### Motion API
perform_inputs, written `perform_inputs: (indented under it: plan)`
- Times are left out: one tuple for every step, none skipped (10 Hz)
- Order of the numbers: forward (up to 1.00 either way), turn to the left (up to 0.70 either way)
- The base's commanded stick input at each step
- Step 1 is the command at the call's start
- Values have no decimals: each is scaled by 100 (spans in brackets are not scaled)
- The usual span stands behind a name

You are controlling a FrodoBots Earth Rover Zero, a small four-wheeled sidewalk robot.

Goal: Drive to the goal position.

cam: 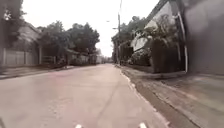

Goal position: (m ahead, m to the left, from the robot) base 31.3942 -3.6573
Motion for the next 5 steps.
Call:
perform_inputs:
  plan:
    - [85, 0]
    - [85, 0]
    - [85, 0]
    - [85, 0]
    - [85, 0]
